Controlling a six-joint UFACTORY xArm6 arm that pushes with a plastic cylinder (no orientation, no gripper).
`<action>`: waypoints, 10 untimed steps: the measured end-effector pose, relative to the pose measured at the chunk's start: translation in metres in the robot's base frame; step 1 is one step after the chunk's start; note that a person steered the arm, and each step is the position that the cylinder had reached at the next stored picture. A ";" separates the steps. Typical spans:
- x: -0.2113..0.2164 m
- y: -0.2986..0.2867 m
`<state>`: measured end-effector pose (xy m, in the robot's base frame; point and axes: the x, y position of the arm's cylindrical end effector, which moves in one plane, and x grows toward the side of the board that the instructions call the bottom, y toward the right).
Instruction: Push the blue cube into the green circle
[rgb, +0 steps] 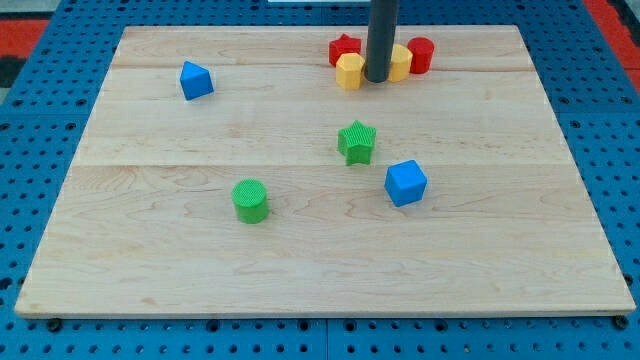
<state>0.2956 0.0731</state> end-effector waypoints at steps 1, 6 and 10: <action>-0.003 0.003; 0.139 0.091; 0.198 -0.096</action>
<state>0.4939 -0.0228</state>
